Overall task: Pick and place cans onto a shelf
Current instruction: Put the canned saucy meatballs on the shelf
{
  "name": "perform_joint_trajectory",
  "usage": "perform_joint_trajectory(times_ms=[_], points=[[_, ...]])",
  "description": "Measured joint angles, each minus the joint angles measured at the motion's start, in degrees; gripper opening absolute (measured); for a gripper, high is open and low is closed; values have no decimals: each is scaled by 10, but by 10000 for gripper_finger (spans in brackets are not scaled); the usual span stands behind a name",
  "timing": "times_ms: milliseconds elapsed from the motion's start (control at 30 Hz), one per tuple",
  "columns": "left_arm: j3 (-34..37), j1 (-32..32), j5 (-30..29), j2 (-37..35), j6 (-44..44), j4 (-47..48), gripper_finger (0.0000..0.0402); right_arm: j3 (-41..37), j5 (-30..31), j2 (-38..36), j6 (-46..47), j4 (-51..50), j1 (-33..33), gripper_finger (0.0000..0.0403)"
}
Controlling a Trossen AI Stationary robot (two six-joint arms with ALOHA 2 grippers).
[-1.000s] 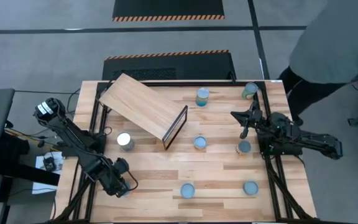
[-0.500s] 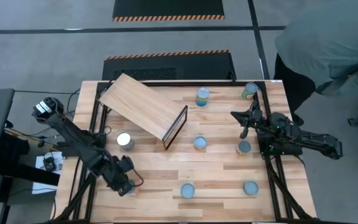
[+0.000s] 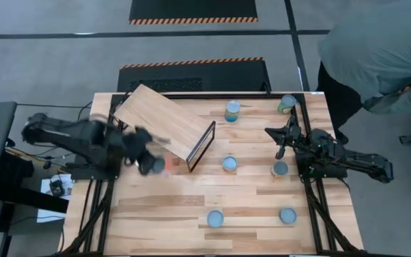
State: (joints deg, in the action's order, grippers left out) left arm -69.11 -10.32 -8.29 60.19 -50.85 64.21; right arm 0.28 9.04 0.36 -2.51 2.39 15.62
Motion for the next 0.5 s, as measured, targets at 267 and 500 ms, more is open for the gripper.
perform_joint_trajectory(times_ms=[267,500], points=[[-154,289,32,47,193,138,2,0,0,0,0,0,0,33],[-218,522,102,150,375,196,2,0,0,0,0,1,0,33]])
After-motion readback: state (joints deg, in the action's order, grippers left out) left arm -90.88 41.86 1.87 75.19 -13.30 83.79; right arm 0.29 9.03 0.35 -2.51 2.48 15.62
